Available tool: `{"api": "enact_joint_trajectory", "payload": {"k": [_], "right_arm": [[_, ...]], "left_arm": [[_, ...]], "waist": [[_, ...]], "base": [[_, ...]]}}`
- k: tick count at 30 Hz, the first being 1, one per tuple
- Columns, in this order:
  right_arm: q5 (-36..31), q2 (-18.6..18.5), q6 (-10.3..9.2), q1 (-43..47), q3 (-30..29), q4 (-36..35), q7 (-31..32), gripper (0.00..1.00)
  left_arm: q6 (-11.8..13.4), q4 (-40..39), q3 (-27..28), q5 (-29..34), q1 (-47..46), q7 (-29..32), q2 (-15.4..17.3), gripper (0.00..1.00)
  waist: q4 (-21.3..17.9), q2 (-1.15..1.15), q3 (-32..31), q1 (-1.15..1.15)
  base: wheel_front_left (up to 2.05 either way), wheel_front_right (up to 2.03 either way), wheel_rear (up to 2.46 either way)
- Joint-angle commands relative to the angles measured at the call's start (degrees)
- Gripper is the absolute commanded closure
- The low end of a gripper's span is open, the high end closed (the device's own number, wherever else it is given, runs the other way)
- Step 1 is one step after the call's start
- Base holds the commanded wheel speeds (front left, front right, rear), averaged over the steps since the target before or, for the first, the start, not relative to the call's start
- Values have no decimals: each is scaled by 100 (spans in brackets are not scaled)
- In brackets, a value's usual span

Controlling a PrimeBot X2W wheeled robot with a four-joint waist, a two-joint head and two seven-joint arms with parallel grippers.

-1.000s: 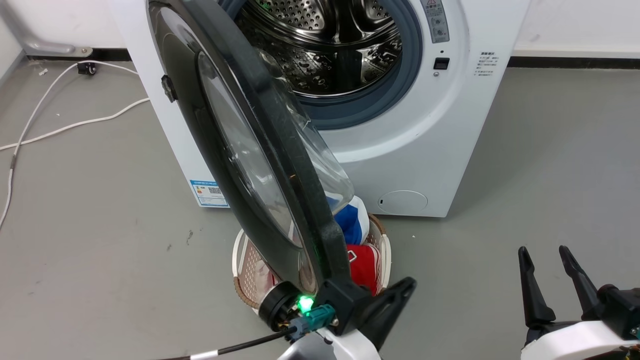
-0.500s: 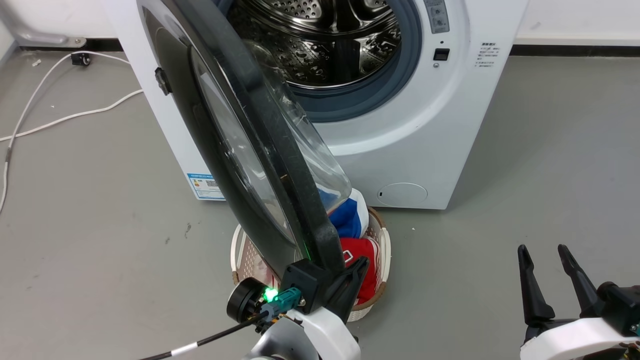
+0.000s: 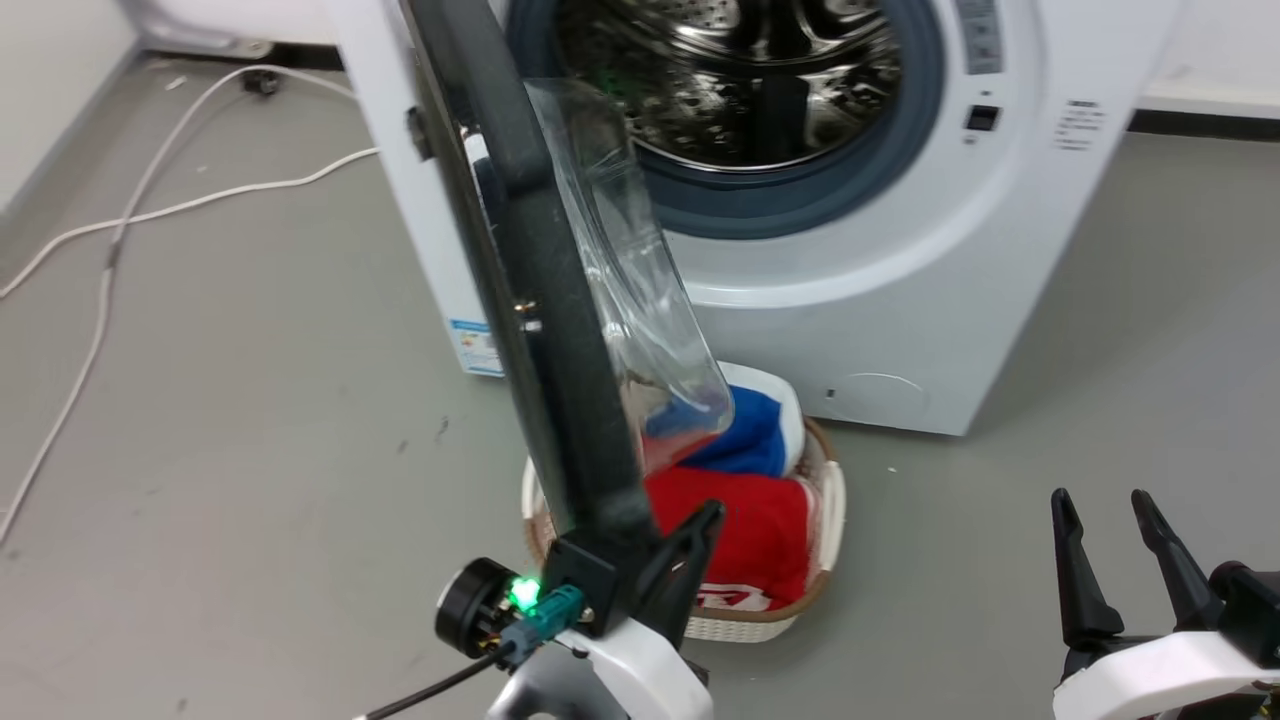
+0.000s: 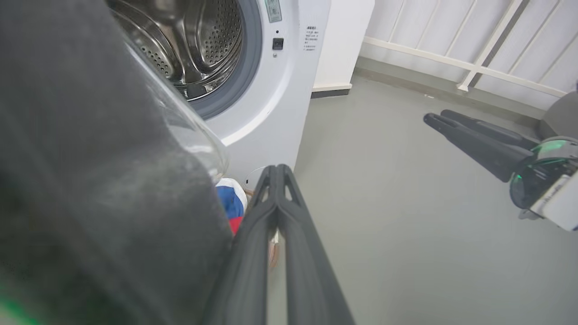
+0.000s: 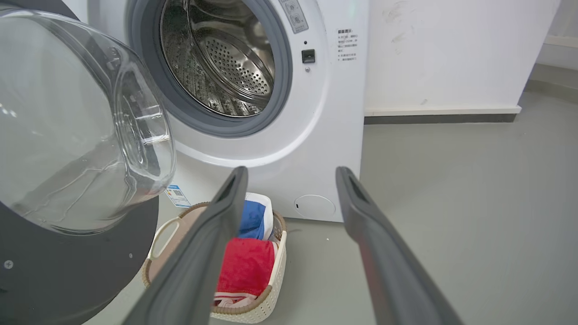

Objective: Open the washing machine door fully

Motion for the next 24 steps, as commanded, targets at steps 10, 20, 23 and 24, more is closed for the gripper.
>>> {"api": "enact_joint_trajectory", "payload": {"k": [10,20,23,24], "right_arm": [[-77,10,0,-97,-77,-74,127,0],[-108,8,-1,-73,-135,-159,257,0],[-136,8,-1,-99,-124,-207,288,0],[-134,8,-1,-106,-116,-220,303,0]], "left_arm": [[354,-222,379,-145,166,-135,24,100],[911,-221,1314,-342,523,-459,316,100],[1003,-134,1615,-410,536,-531,449,100],[1012,-91,1733,-451,517,-594,500,100]], "waist": [[1014,0,16,0],[1564,0,3,0],[1606,0,40,0],[1610,0,51,0]], "base": [[0,0,0],[0,0,0],[0,0,0],[0,0,0]]}}
